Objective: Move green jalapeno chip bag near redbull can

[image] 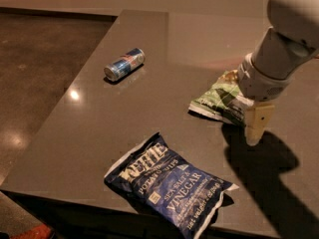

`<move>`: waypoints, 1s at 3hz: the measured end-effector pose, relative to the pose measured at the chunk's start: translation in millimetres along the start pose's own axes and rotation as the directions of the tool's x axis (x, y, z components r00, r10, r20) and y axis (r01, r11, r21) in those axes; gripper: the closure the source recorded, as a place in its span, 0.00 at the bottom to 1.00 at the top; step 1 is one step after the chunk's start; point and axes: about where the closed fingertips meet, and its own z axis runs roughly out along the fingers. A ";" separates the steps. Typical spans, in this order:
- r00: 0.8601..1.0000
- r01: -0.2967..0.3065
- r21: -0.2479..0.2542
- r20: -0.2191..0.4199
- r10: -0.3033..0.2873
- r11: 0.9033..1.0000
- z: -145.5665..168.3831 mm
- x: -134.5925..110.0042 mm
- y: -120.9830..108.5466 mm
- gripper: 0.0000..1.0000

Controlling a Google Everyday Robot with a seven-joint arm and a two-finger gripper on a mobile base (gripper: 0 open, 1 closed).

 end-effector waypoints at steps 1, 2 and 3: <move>1.000 -0.012 -0.006 -0.021 0.012 1.000 10.9 3.9 -7.3 0.18; 0.999 -0.026 -0.011 -0.037 0.026 1.000 13.5 5.4 -16.3 0.49; 0.999 -0.026 -0.004 -0.042 0.026 1.000 9.2 2.8 -24.5 0.71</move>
Offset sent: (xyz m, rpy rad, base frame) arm 0.0253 -0.0032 -0.0162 -0.0441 0.0246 -0.0524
